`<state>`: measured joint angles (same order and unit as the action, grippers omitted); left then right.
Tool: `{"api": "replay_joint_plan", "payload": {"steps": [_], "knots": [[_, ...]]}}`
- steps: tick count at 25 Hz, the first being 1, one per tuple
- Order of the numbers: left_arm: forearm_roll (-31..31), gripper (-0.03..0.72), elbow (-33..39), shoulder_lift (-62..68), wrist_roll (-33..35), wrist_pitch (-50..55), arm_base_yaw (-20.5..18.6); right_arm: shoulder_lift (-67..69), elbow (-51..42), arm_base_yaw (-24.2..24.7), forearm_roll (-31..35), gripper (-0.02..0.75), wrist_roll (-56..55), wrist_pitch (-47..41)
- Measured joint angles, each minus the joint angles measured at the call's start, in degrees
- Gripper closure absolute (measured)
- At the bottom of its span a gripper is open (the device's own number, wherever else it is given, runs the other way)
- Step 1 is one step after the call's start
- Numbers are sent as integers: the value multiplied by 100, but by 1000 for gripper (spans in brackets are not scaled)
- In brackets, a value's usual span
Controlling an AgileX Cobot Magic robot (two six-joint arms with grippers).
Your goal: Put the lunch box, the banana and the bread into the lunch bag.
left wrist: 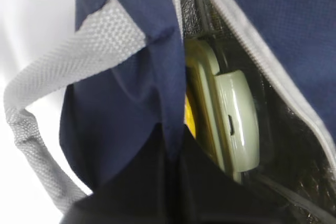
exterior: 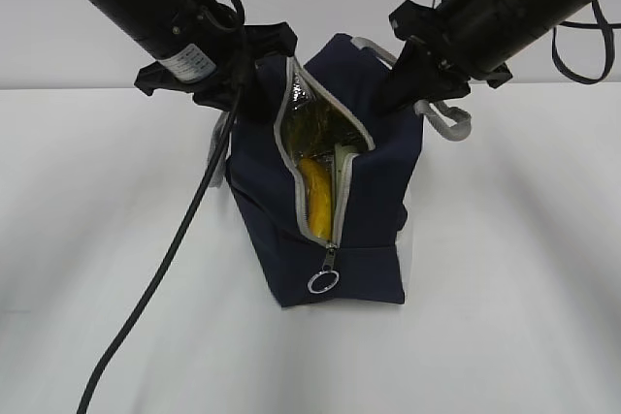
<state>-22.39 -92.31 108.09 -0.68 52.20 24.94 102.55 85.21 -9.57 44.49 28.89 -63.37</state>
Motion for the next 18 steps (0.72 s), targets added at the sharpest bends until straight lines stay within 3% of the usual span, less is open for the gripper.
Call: {"api": "replay_joint_plan", "payload": {"steps": [3,7,11,13,15,18], "knots": [[3,688,0,0,0,0,0,0,0,-4,0,732,0,0],[12,650,0,0,0,43,0,0,4,-4,23,664,-4,0],[127,466,0,-84,0,99,0,-34,27,-4,140,486,-4,0],[234,374,0,-172,0,200,0,-46,27,-4,152,465,-13,0],[308,333,0,-285,0,293,0,-55,31,-4,243,387,-13,0],[409,312,0,-454,0,405,0,-55,68,-4,267,374,-13,0]]}}
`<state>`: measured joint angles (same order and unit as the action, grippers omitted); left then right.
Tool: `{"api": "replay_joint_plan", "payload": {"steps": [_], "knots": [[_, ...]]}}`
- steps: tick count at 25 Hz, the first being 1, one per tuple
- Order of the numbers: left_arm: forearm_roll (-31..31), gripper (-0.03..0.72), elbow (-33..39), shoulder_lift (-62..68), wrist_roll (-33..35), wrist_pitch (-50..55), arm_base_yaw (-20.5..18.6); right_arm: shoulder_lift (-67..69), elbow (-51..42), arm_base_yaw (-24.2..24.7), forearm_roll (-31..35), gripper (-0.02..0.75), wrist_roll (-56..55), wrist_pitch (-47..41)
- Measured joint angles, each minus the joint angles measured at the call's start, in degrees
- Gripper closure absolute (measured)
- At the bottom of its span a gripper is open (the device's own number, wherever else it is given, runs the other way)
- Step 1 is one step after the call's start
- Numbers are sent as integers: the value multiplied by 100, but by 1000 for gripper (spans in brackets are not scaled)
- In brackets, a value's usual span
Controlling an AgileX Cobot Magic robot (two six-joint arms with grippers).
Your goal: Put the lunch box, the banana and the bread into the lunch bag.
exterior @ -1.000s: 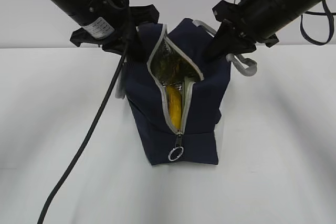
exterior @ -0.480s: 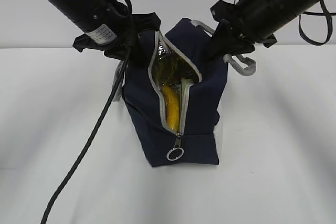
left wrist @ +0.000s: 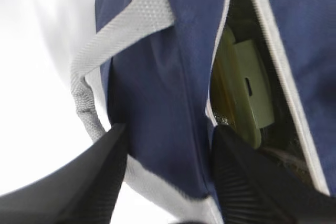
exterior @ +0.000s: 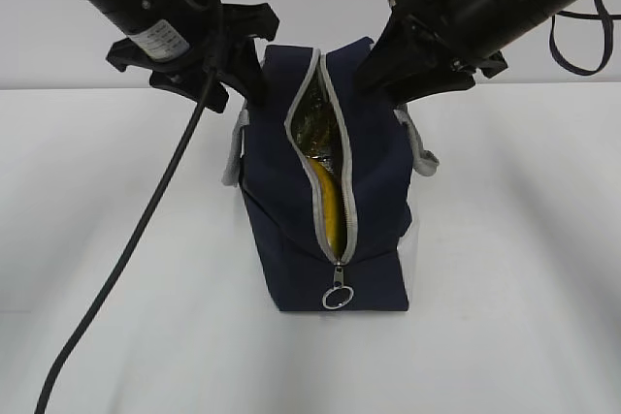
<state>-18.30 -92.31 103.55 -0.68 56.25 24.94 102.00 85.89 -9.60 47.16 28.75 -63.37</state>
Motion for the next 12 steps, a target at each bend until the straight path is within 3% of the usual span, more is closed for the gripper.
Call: {"api": "replay_joint_plan", "payload": {"steps": [8,12], "knots": [[61,318,0,-434,373,122,0,-113,111,38,22,368,-180,-34],[114,320,50,-545,400,154,0,-443,111,49,-419,368,-425,-34]]}}
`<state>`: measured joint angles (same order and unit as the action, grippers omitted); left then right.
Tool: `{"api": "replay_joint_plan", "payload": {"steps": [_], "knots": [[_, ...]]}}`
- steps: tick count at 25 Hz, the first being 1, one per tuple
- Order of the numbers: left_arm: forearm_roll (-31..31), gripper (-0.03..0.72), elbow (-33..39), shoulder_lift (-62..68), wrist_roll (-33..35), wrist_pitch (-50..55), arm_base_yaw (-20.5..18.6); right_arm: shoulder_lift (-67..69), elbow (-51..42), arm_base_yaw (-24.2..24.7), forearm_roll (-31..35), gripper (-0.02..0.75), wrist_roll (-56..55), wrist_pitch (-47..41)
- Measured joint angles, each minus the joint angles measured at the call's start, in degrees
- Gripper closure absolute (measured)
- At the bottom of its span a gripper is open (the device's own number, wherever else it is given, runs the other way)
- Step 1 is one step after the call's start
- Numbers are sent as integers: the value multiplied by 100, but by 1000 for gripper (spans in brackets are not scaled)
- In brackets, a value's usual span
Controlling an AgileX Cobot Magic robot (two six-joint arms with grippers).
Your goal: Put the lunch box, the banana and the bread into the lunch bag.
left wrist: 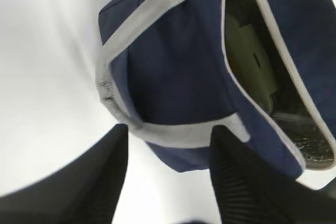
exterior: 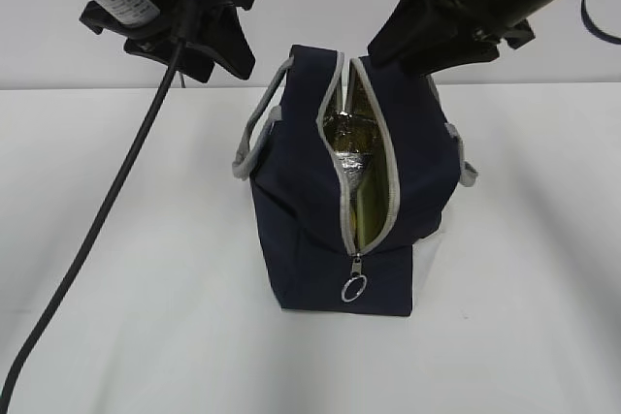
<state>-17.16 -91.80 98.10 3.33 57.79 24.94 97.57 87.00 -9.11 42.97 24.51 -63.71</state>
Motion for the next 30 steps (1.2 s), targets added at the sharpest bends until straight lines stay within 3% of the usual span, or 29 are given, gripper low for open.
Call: {"api": "replay_joint_plan", "payload": {"steps": [6,9,12,16,21,30], "knots": [[144,334,604,-410,5,-243,0,-597,-115,0,-481,368,-233,229],[152,340,1132,-694,11,-515,0,-1013,-713,0,-481,368,-233,637],[152,353,1790,-1071,11,-884,0,-1546,-1882,0,-365,369,-23,1452],[146,359,2480,-1631,44,-1319,0,-2268,-3207,0,703,369,1330,2195],[97,378,2979,-2061,323,-1519,0,-2790,-4354,0,2066,369,3810,2170],[62,404,3221,-2176,512,-1698,0,-2829,-5593,0,3364,369,5636,2341]]}}
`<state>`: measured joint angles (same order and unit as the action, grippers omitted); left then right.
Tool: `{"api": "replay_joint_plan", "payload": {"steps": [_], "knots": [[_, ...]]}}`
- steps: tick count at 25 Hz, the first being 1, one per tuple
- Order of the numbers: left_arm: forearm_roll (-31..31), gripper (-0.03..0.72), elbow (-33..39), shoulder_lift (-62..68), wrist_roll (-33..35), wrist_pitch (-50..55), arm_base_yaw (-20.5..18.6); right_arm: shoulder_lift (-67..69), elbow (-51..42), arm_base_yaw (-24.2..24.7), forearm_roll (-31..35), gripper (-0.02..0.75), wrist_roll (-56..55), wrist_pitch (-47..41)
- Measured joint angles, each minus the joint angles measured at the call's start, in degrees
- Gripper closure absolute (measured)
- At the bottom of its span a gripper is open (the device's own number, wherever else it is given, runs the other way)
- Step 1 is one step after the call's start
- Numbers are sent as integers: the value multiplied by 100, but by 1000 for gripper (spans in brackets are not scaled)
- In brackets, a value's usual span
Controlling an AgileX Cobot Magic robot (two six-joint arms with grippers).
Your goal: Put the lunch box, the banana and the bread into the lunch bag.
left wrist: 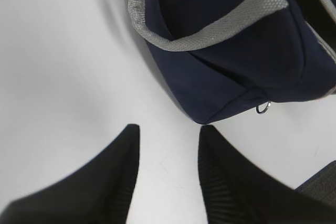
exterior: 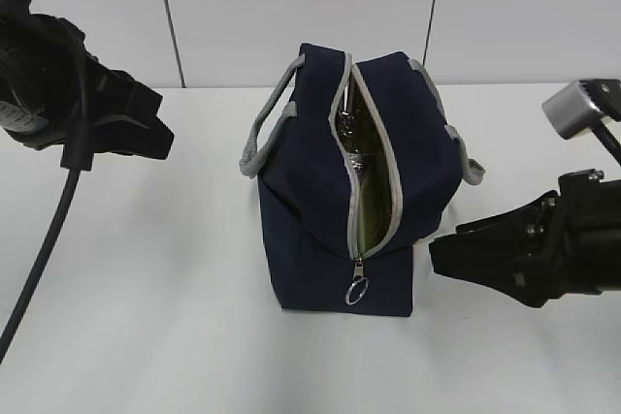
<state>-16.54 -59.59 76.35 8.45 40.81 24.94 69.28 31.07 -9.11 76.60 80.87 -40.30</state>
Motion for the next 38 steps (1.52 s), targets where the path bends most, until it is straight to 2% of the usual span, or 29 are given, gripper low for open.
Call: {"api": "replay_joint_plan", "payload": {"steps": [3,5,10,13,19,26,30,38], "knots": [[0,404,0,0,13,-10,0,0,-131,0,759,369,121,214],[0,404,0,0,13,-15,0,0,-131,0,878,369,123,226],[0,404,0,6,39,-15,0,0,-138,0,1811,369,133,275],[10,404,0,6,42,-15,0,0,-138,0,1881,369,315,323],[84,405,0,6,53,-15,0,206,-138,0,1316,369,1180,332],[30,408,0,68,60,39,0,850,-138,0,1559,370,1548,39],[30,408,0,104,103,84,0,1642,-138,0,1663,369,2615,-411],[30,411,0,115,103,97,0,2895,-115,0,2321,369,4686,-874]]}}
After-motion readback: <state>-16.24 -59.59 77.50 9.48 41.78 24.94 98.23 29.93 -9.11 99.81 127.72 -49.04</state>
